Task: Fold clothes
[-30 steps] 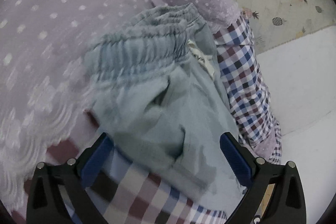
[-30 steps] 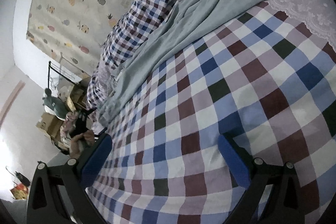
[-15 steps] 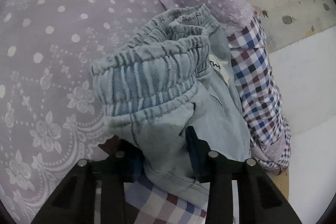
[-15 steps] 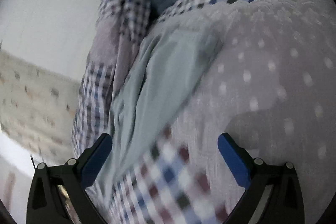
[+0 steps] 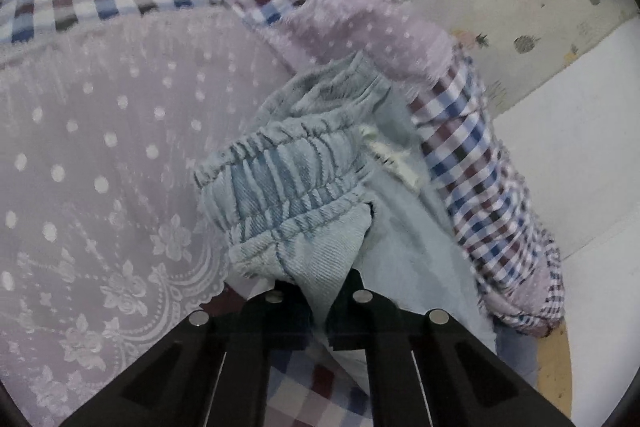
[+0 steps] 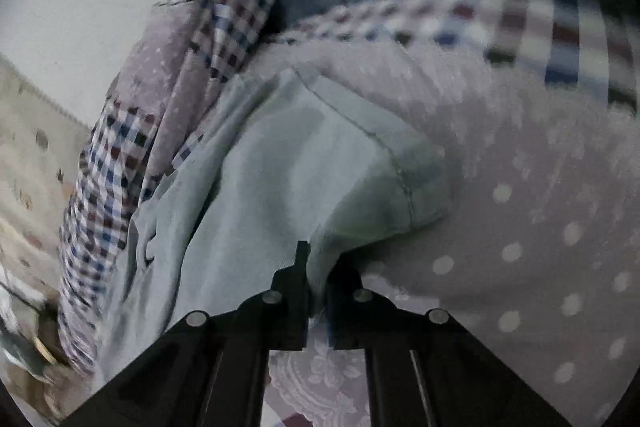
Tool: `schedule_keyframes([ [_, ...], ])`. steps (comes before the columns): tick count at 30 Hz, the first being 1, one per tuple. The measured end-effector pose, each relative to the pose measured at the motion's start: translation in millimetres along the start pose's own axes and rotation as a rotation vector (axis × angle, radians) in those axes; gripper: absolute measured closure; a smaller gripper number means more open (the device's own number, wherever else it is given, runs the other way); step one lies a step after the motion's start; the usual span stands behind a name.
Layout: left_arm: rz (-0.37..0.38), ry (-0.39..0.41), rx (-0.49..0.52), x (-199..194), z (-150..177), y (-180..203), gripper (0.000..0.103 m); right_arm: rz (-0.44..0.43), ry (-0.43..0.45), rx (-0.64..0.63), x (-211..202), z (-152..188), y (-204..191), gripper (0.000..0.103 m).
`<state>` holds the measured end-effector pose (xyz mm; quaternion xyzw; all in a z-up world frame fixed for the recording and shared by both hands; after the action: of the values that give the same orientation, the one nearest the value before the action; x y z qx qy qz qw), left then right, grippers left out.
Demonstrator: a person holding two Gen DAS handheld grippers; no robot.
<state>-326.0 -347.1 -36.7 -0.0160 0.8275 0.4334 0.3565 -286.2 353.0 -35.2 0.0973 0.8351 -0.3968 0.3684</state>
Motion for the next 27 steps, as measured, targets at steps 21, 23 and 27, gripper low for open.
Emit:
schedule_keyframes([
  [21, 0.026, -0.036, -0.1, -135.3, 42.6, -59.1, 0.1, -0.033, -0.019, -0.003, -117.8, 25.9, 14.5, 0.034],
  [23, 0.036, -0.024, -0.109, -134.2, 43.0, -58.8, 0.1, -0.095, -0.024, 0.019, -104.3, 15.6, 1.4, 0.03],
  [27, 0.031, -0.024, -0.114, -128.7, 42.8, -61.3, 0.1, -0.063, -0.058, 0.054, -50.2, -7.7, -15.9, 0.028],
])
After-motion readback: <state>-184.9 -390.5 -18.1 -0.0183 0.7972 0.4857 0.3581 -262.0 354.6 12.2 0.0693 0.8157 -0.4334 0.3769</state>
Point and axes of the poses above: each gripper's, at about its wrist camera, not at the fingertips, and x roughly the way its jaws point, y to its right, z to its underside, the point moved 9 cm from there along x, roughly the way its jaws point, and after that the axes turned 7 degrees about -y, right-handed, at the moved point
